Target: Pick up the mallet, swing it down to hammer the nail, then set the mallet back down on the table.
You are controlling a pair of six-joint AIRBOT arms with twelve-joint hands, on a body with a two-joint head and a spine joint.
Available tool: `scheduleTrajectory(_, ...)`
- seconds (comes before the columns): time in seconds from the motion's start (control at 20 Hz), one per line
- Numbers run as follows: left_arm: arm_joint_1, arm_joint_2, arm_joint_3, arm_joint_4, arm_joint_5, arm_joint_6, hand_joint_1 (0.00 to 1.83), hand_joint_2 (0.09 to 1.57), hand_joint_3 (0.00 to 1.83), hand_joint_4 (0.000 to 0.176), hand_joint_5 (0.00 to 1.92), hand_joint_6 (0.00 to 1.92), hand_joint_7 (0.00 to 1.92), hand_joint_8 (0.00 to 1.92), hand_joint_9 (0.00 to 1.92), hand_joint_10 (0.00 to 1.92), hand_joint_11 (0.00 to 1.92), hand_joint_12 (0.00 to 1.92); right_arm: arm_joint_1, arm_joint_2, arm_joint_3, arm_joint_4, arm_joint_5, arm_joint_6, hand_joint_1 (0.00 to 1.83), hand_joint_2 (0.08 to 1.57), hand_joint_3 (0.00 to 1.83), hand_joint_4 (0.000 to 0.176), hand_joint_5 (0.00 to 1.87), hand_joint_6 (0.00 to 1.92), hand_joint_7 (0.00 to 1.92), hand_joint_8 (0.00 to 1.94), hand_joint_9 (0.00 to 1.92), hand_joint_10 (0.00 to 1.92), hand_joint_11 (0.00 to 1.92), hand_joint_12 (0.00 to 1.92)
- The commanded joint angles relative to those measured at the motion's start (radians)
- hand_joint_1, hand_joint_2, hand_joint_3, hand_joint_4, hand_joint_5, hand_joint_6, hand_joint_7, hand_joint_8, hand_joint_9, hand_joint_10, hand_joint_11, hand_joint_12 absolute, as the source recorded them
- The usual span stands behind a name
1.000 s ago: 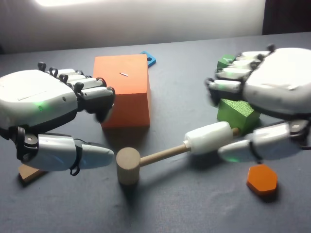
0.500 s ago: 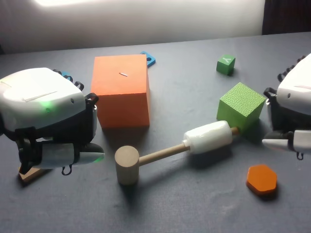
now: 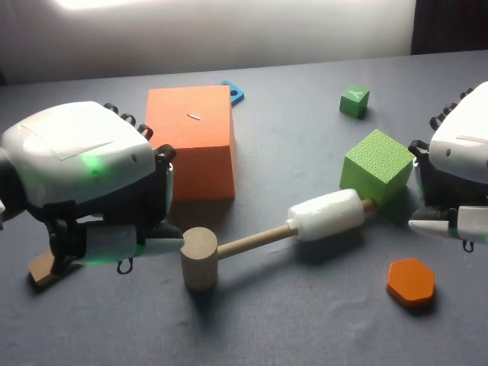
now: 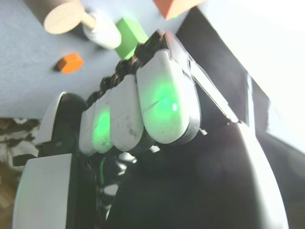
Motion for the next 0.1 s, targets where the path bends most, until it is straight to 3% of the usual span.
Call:
scheduleTrajectory(0.0, -0.009, -0.001, -0.005, -0.009, -0.107, -0.001, 1.17, 1.35, 0.0, 0.131, 1.57, 1.92, 1.63, 1.92, 1.68, 1.92, 1.69, 1.92, 0.011, 0.003, -0.001, -0.006, -0.101, -0.009, 0.9, 1.46, 0.0, 0.176, 1.43, 1.92, 1.59, 1.94, 1.64, 1.92, 1.66, 1.92)
scheduleTrajectory(0.05, -0.009, -0.002, -0.007, -0.01, -0.106, -0.001, 1.18, 1.34, 0.0, 0.13, 1.56, 1.92, 1.62, 1.92, 1.67, 1.92, 1.69, 1.92, 0.011, 0.003, -0.001, -0.006, -0.121, -0.018, 0.92, 1.45, 0.0, 0.176, 1.43, 1.92, 1.59, 1.94, 1.64, 1.92, 1.67, 1.92)
